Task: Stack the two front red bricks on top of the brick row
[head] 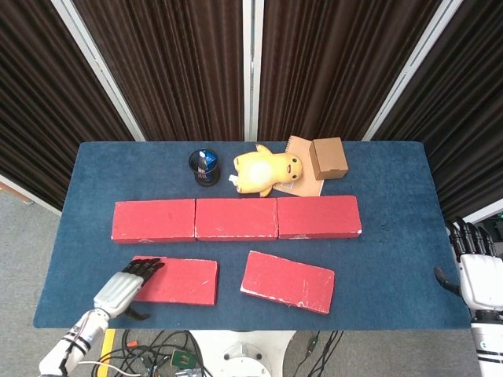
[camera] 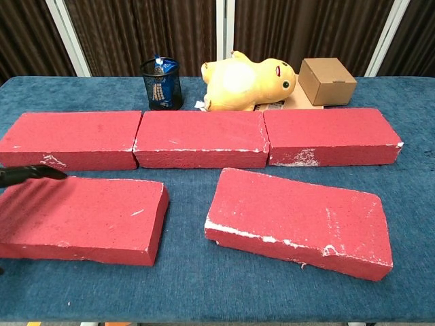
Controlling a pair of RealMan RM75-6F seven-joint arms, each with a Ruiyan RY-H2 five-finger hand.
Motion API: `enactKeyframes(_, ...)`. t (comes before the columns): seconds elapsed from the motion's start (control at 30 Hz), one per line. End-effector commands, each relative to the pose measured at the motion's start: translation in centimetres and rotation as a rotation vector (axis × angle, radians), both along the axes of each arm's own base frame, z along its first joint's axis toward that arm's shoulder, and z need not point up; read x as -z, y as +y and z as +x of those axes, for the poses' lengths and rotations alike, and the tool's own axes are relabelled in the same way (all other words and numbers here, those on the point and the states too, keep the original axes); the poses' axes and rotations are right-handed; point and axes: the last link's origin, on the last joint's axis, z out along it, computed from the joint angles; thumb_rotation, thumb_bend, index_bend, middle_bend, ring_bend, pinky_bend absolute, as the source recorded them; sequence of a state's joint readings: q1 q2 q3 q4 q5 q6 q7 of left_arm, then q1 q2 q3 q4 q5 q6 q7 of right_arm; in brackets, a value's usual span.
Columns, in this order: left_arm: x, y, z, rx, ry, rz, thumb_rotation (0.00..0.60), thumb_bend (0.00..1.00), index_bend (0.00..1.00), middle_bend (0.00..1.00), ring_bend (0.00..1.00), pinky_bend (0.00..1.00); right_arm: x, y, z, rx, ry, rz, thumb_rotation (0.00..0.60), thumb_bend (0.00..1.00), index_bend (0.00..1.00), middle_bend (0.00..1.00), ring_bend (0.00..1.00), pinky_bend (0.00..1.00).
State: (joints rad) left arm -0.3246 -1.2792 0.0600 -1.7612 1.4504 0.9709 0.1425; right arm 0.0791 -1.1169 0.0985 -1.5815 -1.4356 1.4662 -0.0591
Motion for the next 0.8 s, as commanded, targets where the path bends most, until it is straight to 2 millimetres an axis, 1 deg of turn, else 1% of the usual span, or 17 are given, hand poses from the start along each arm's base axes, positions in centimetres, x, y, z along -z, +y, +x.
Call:
enactKeyframes(0.03, 0.8, 0.6, 0.8, 0.022, 0.003, 0.008, 0.600, 0.01, 0.02, 0.00, 0.00, 0.00, -0.1, 0.0, -0.2, 0.004, -0.002, -0.004, 0.600, 0.19, 0.00, 0.00, 0.00, 0.00)
enactKeyframes(0.27, 1.4, 1.4, 1.9, 0.049, 0.010, 0.033, 0.600, 0.01, 0.02, 0.00, 0.00, 0.00, 0.0, 0.1, -0.9, 0.020, -0.008, -0.001, 0.600, 0.19, 0.00, 0.00, 0.00, 0.00)
enactKeyframes(0.5, 2.8, 2.4, 3.0, 0.068, 0.046, -0.014, 0.600, 0.01, 0.00, 0.00, 0.00, 0.00, -0.2, 0.1, -1.3, 0.028, -0.012, -0.005, 0.600, 0.19, 0.00, 0.00, 0.00, 0.00)
enactKeyframes(0.63, 3.3, 3.1, 3.3, 0.054, 0.065, -0.024, 0.600, 0.01, 0.00, 0.00, 0.00, 0.00, -0.3, 0.1, -1.6, 0.036, -0.015, -0.007, 0.600, 0.19, 0.00, 0.00, 0.00, 0.00)
enactKeyframes(0.8, 3.4, 3.9, 3.5, 0.038, 0.081, -0.020, 0.600, 0.01, 0.00, 0.00, 0.00, 0.00, -0.8, 0.1, -1.8, 0.043, -0.019, -0.022, 0.600, 0.19, 0.00, 0.00, 0.00, 0.00)
